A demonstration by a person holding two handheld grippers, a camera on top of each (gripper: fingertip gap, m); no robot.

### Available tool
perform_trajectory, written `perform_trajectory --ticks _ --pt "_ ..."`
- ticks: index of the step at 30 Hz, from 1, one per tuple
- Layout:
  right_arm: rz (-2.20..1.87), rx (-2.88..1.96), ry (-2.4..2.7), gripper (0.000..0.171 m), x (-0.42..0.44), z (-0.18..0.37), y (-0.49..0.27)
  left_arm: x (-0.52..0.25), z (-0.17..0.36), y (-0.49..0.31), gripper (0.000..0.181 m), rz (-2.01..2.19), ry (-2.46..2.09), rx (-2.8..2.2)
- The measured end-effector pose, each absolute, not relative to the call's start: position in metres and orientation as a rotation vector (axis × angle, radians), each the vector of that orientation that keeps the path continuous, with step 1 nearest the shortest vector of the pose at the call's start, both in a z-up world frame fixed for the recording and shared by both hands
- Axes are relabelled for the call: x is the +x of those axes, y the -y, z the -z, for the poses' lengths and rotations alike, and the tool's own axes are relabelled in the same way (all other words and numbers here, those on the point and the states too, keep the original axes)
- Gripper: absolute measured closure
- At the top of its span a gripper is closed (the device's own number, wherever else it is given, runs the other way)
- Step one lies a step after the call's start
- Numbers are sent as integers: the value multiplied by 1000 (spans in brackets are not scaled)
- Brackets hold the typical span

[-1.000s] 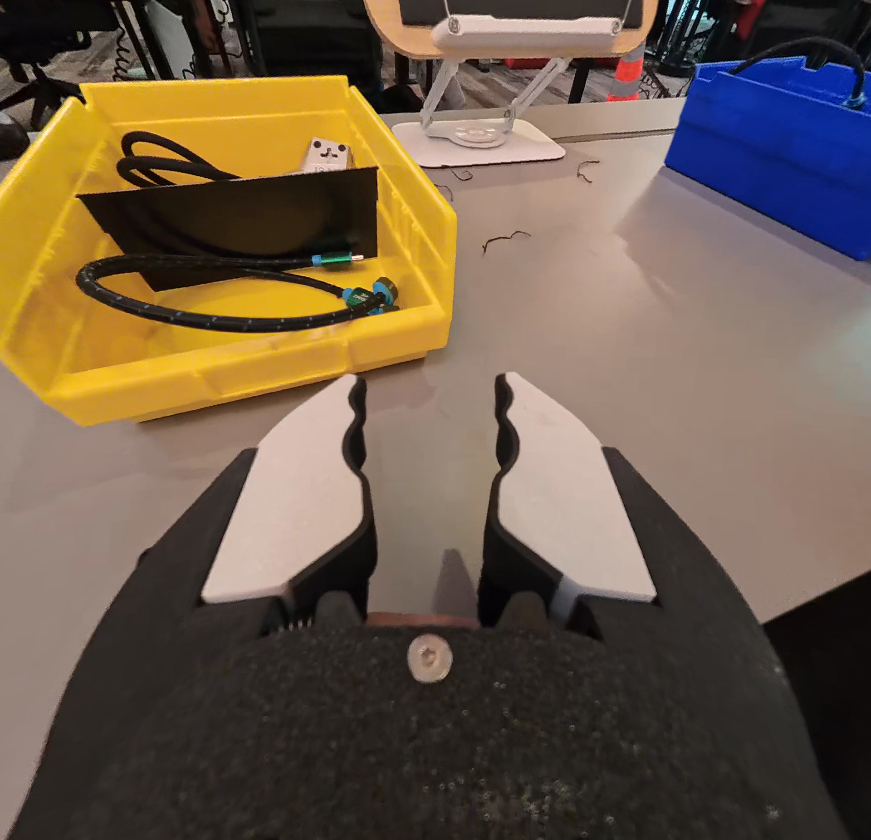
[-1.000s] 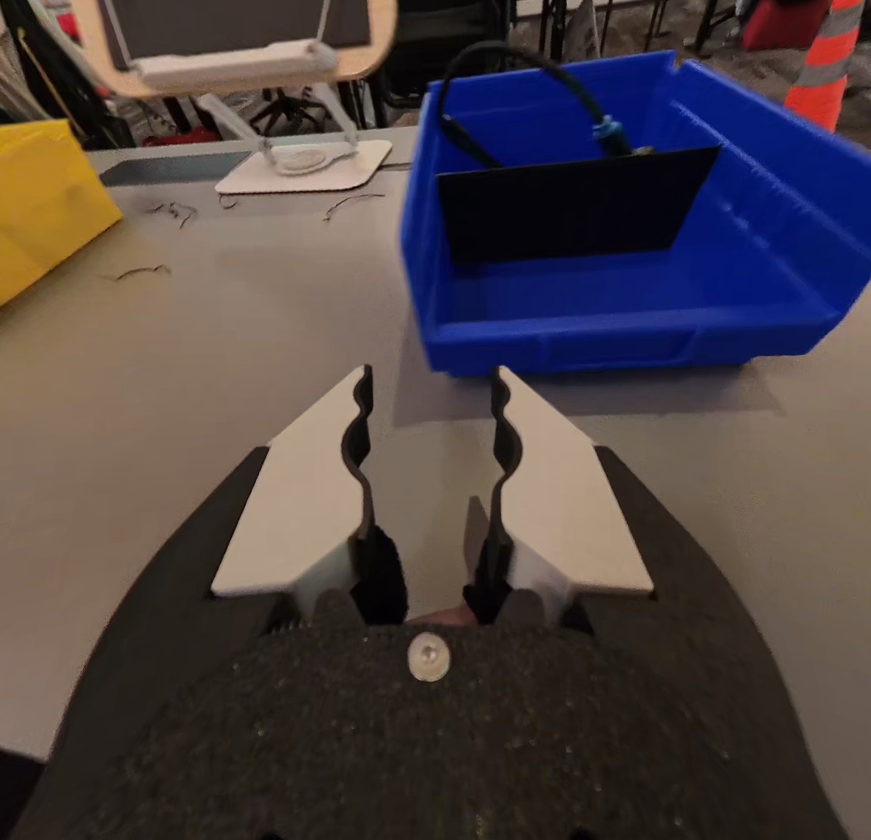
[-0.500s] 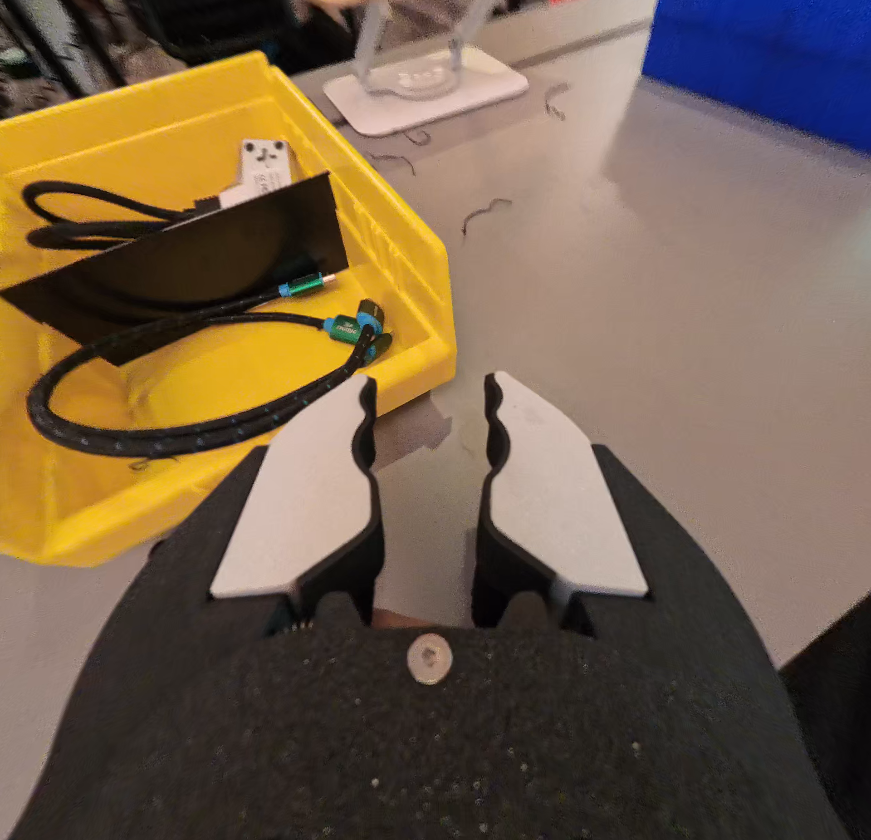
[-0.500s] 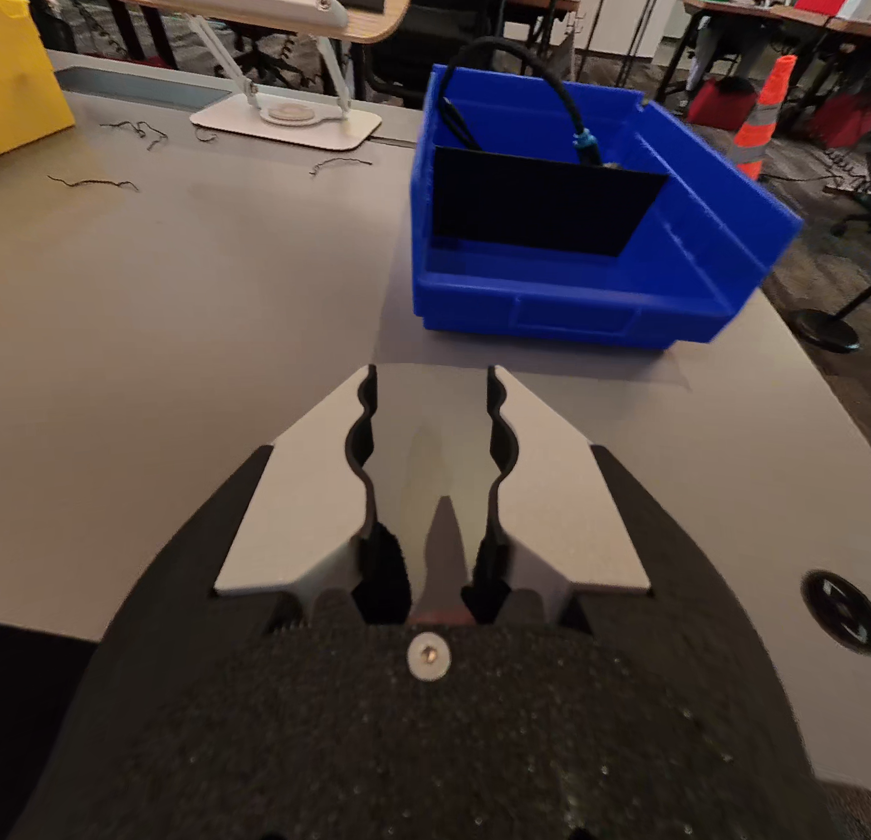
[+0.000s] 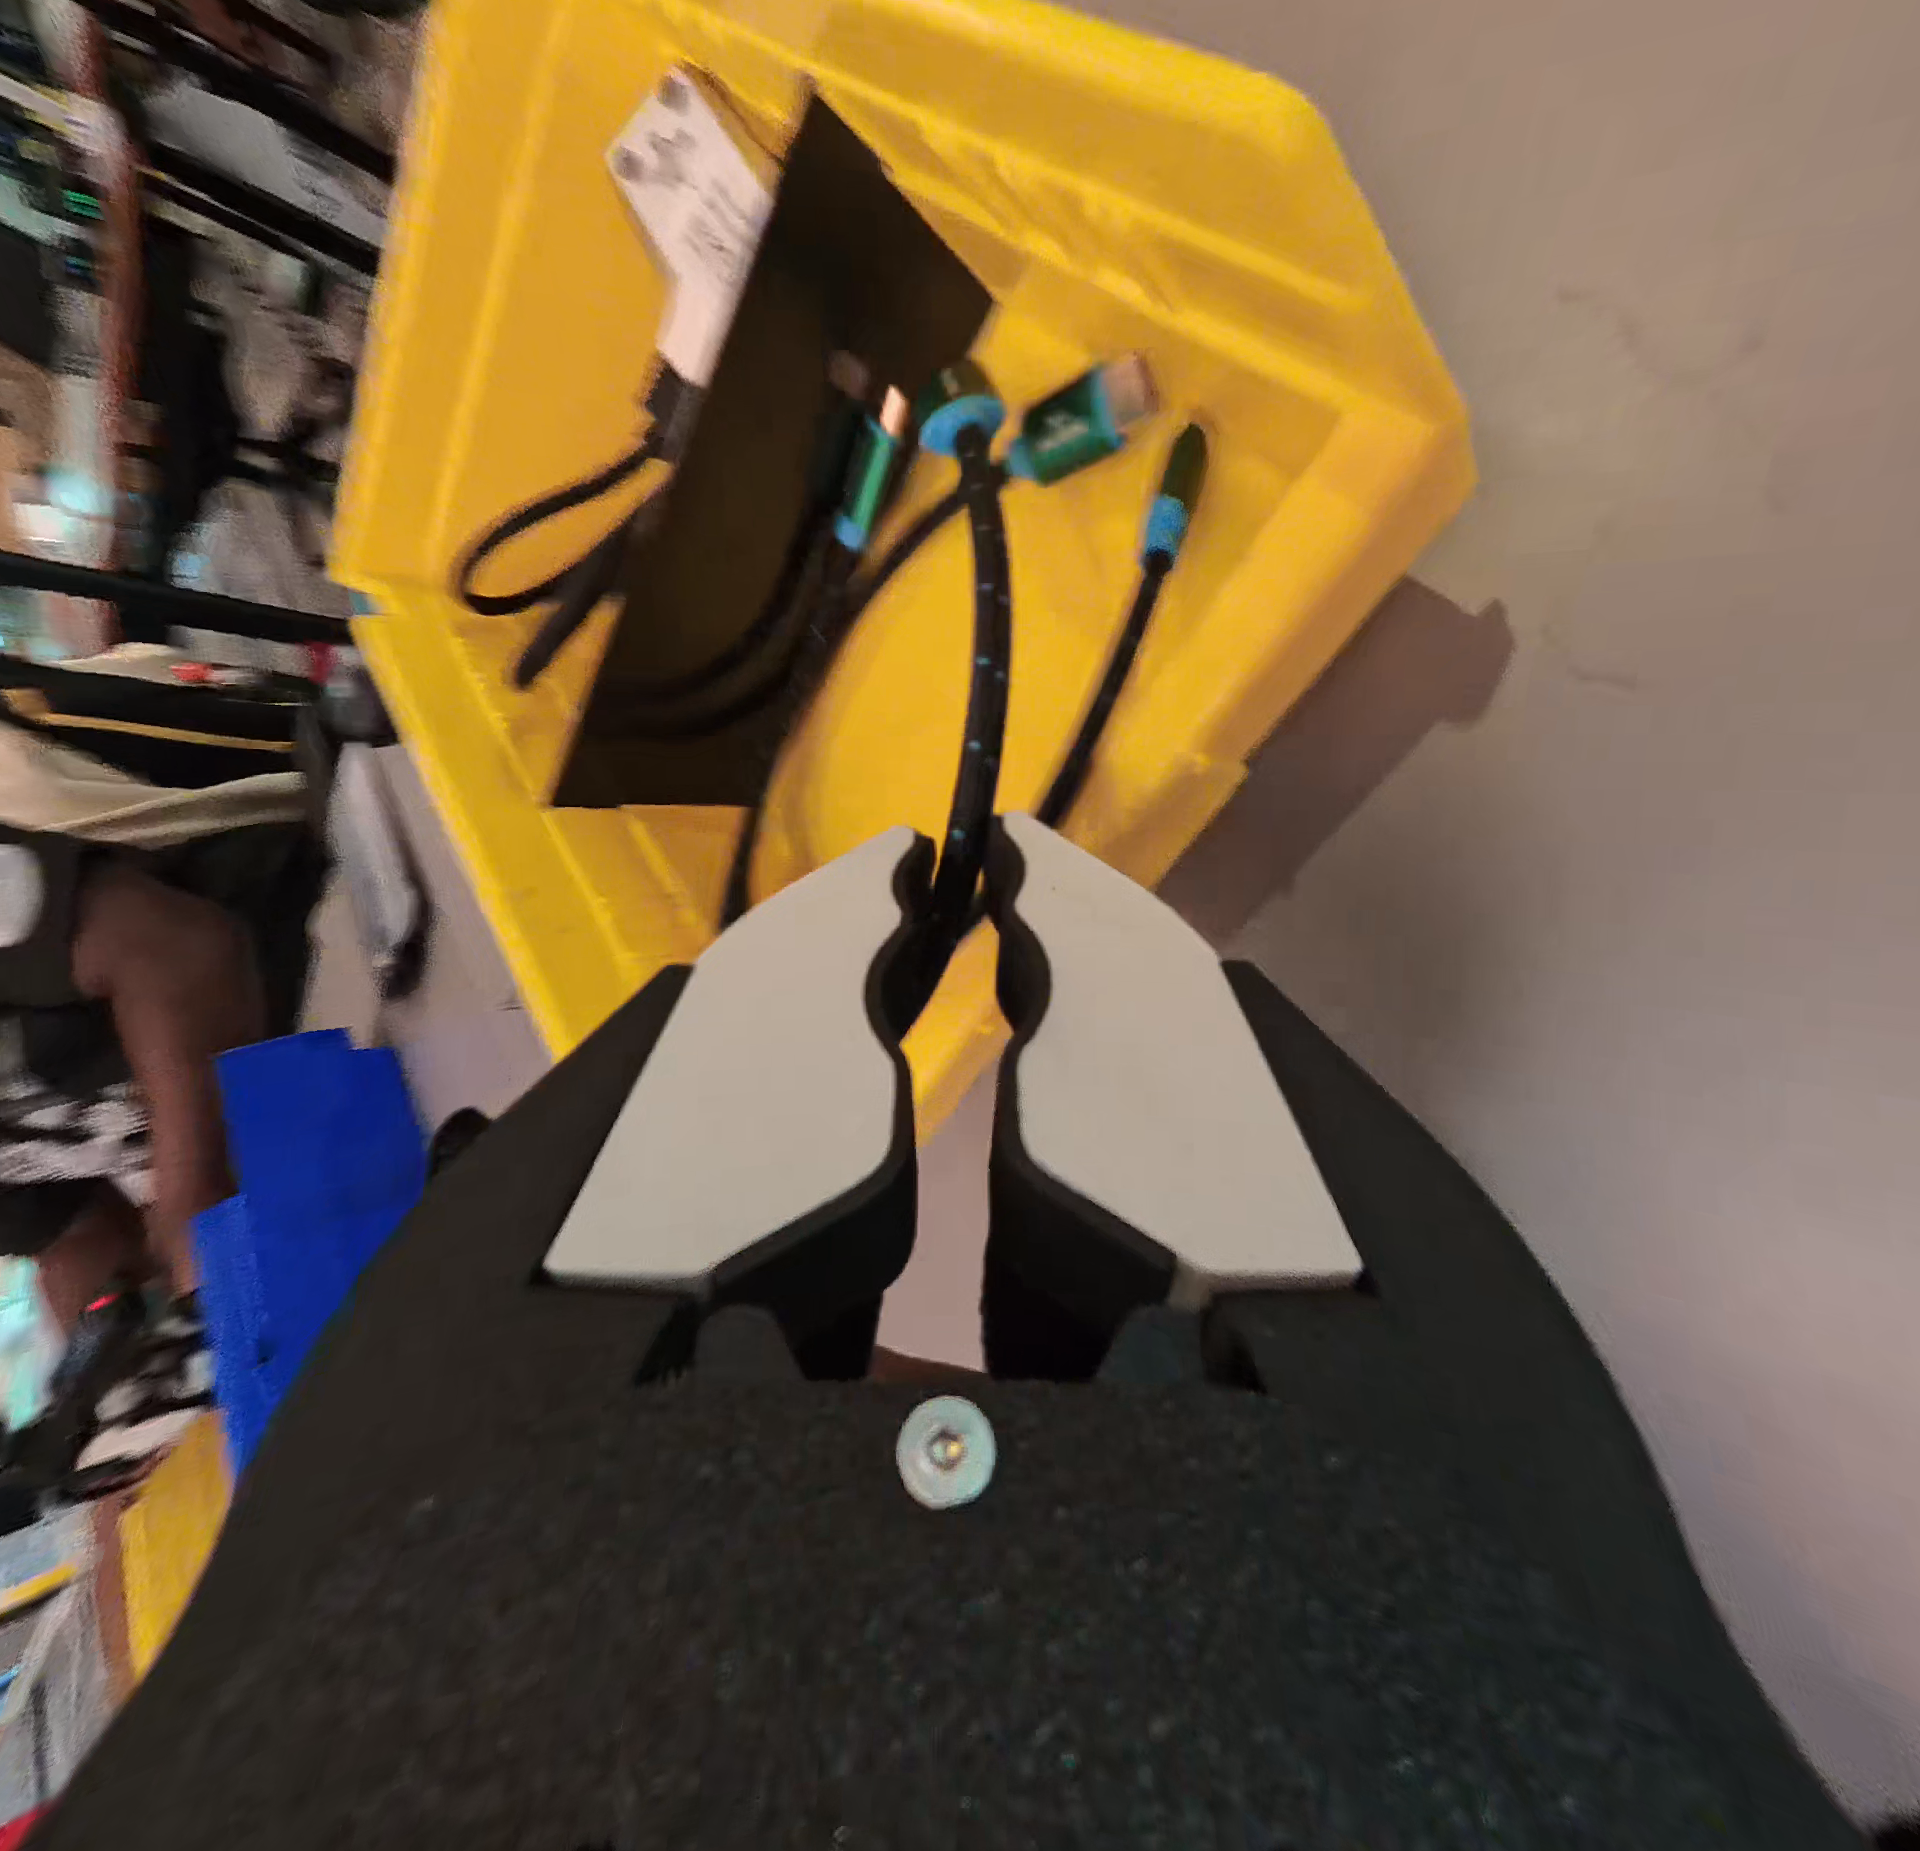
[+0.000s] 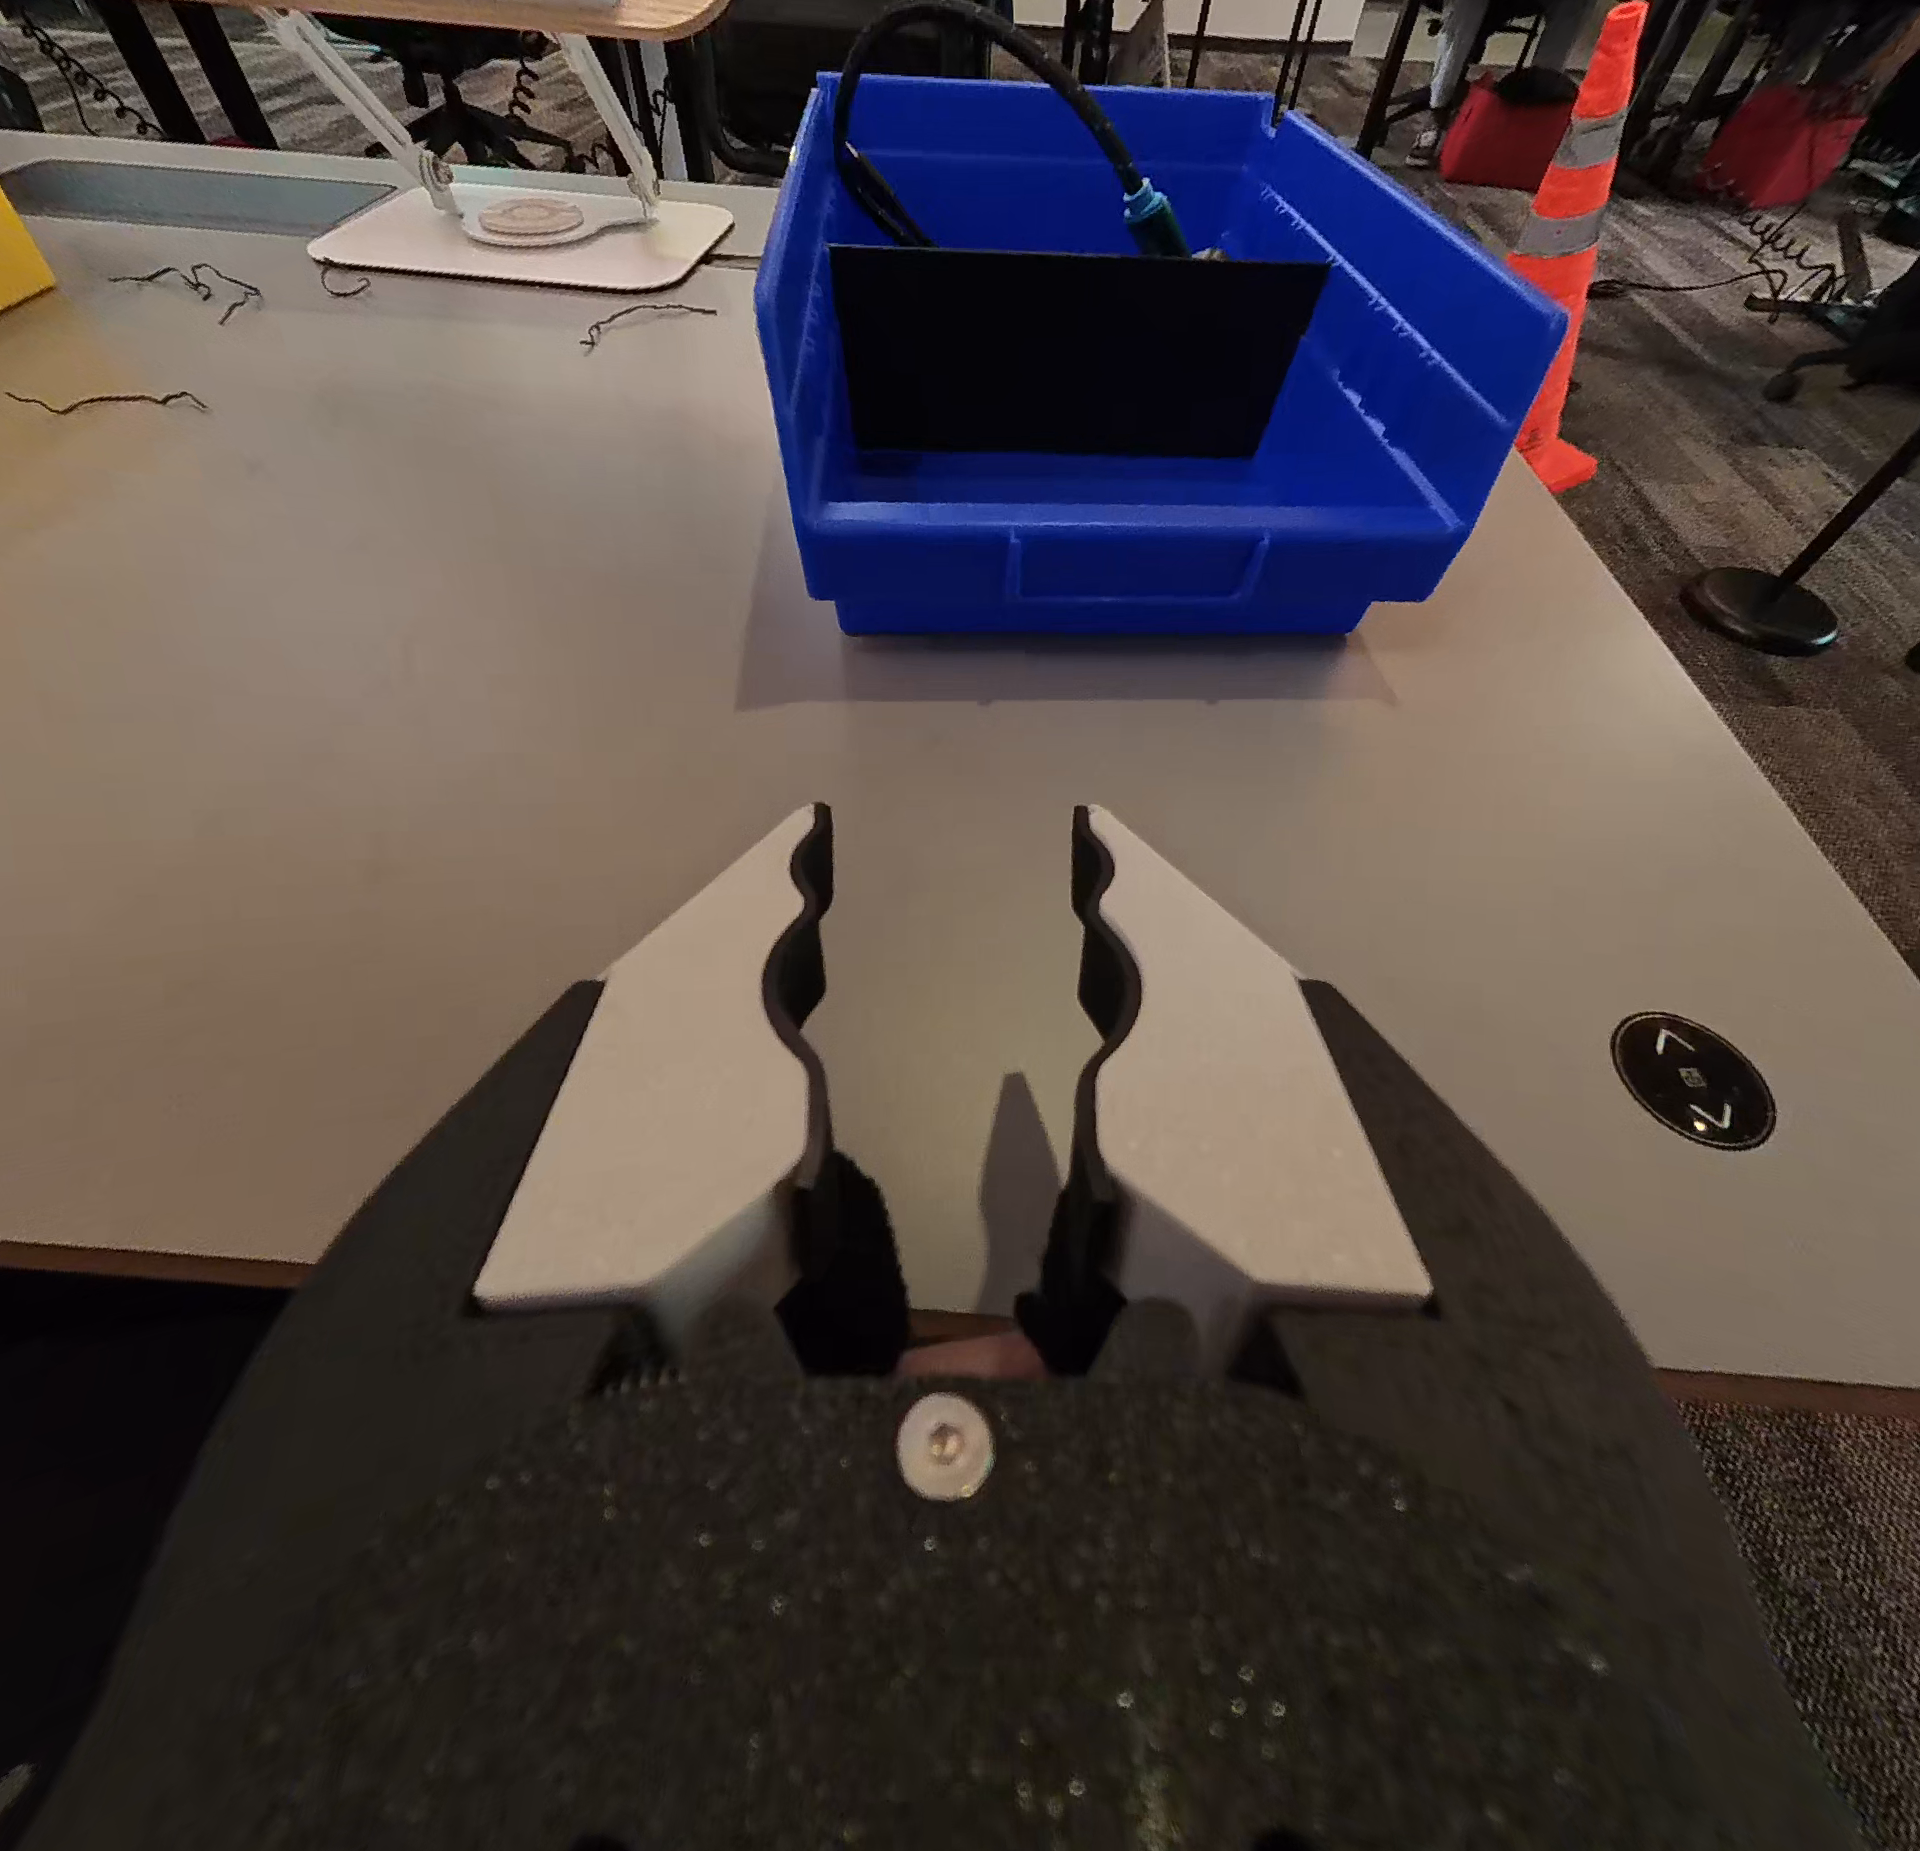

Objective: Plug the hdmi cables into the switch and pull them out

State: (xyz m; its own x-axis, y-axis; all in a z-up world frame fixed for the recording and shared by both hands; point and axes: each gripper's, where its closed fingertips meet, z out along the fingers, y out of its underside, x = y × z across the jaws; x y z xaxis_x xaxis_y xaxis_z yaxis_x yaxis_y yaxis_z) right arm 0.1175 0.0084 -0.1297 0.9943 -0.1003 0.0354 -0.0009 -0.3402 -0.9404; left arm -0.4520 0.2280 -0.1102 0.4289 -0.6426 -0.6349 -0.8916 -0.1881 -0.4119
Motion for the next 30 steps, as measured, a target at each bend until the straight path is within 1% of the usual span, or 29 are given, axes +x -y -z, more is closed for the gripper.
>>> perform_trajectory --ticks 2,5,9,12,14,16,18,21,24,27,30 --pt "94 -1915 -72 126 117 130 -10 -454 83 -233 175 -475 -1195 -1821" --pt "60 -1905 -76 126 113 128 -16 -455 40 -231 175 -440 -1034 -1736" --pt "19 -1895 -58 126 105 125 -28 -461 -30 -219 175 -486 -817 -1556" --pt "1 -1891 -31 127 96 124 -37 -438 -73 -189 175 -447 -772 -1431" --pt "-10 -1891 -7 127 90 124 -43 -404 -83 -162 175 -378 -795 -1378" --pt "-16 -1897 15 127 85 125 -46 -358 -75 -132 175 -291 -877 -1343" --pt "-15 -1895 30 127 82 125 -48 -307 -49 -104 175 -201 -976 -1354" --pt "-27 -1894 33 127 81 125 -48 -236 29 -72 175 -86 -1172 -1466" --pt "-36 -1887 22 127 84 124 -47 -195 103 -62 175 -82 -1342 -1569" --pt "-43 -1881 9 127 86 123 -44 -169 134 -58 175 19 -1368 -1686" --pt "-52 -1884 5 127 87 123 -42 -148 145 -53 174 222 -1338 -1836"
